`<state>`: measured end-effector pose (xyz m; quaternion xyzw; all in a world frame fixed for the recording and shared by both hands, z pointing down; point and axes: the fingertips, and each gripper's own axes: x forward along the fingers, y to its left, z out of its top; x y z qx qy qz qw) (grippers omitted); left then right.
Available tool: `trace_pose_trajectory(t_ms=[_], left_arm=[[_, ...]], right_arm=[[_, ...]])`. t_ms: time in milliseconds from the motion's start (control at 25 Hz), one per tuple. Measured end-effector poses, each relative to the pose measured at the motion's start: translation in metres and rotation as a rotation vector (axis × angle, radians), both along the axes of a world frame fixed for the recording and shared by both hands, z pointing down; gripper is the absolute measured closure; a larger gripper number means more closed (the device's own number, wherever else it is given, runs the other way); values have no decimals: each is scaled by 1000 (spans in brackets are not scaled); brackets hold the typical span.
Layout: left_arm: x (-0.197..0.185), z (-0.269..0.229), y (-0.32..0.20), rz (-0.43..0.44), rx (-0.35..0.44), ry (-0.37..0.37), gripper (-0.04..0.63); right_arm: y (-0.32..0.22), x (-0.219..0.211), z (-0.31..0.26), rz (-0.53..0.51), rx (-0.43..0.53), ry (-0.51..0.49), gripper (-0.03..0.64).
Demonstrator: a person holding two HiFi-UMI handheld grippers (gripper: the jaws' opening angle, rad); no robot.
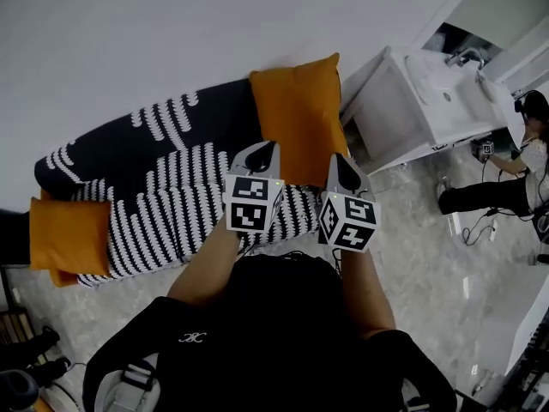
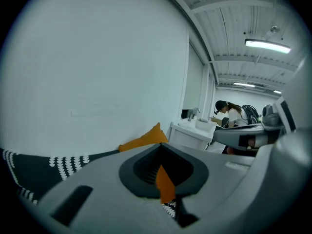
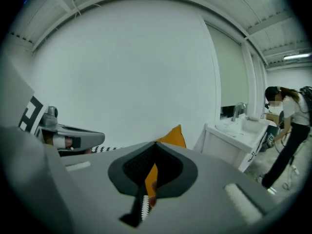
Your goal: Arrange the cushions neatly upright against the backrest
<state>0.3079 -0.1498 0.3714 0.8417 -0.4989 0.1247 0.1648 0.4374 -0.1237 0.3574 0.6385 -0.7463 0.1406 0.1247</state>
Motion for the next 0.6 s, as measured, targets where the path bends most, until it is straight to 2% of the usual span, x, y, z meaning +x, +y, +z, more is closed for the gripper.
trace_pose_trajectory(t_ms=[200,320,600], left_arm=[[-6,12,-7,11,-14,26,588],[-4,22,-10,25,-68,43,588],[2,29,-14,41,-61,-7,588]], right_arm=[[6,28,20,72,-57,43,612],[3,39,31,98,-86,37,612],[3,55,52,113,-135,39,612]])
